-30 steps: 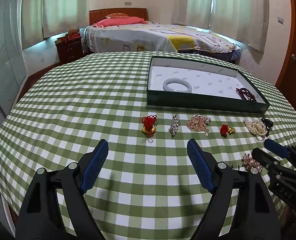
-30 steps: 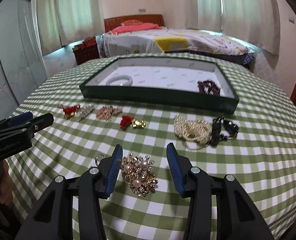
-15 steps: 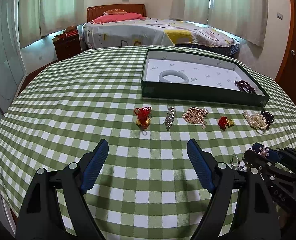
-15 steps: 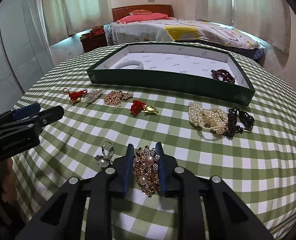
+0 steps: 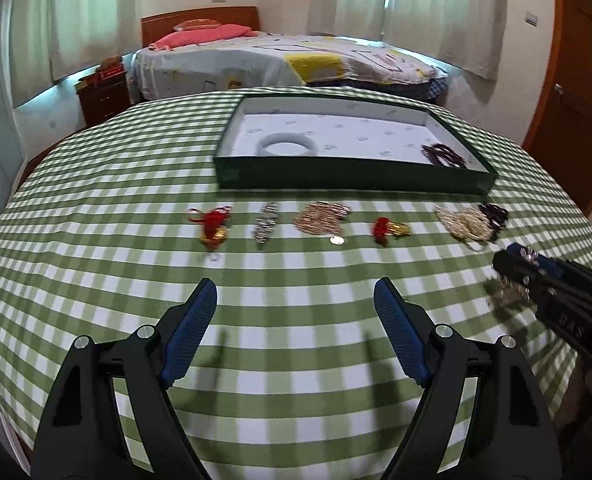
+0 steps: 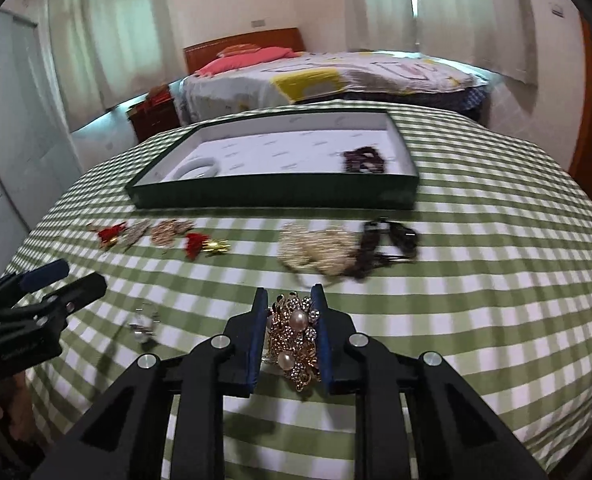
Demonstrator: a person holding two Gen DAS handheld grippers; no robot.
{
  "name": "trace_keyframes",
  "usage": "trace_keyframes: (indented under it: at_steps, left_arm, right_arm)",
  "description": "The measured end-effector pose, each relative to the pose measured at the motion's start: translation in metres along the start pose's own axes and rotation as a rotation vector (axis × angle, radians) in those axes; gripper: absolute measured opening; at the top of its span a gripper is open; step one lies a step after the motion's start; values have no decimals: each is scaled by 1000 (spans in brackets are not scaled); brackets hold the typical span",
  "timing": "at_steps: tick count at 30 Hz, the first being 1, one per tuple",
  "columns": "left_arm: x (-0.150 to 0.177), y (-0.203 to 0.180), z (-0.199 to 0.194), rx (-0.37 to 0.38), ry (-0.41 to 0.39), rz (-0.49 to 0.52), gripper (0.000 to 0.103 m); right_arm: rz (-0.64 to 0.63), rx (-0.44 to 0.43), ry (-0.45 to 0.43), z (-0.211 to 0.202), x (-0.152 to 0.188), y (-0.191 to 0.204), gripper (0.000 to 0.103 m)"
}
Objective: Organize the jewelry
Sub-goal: 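Grasp the silver pearl ring with the left tool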
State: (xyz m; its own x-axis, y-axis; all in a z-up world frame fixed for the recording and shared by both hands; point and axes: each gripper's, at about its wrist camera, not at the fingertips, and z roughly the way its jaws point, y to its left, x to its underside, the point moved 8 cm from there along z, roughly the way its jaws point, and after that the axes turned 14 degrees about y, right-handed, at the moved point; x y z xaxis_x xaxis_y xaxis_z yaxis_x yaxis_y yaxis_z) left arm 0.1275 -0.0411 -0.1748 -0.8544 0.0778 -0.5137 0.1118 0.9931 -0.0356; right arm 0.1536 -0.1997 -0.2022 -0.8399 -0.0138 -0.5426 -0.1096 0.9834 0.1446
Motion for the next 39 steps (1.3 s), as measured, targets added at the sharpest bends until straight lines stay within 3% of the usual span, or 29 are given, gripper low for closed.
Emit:
trace_keyframes:
  at_steps: [12,19,28,39]
  left_arm:
    - [6,-43,15,11,43,94,77]
    - [11,-49,27,53,86,113,51]
    - [13,-53,24,113,76,134,19]
    - [7,-49,10,114,27,130,19]
  right_arm:
    - [40,-1,-10,1,2,-19,23]
    - [39,-5,0,5,5,-20,23]
    - [38,-6,9,8,7,-18,23]
    - [31,-17,4,7,8,-18,23]
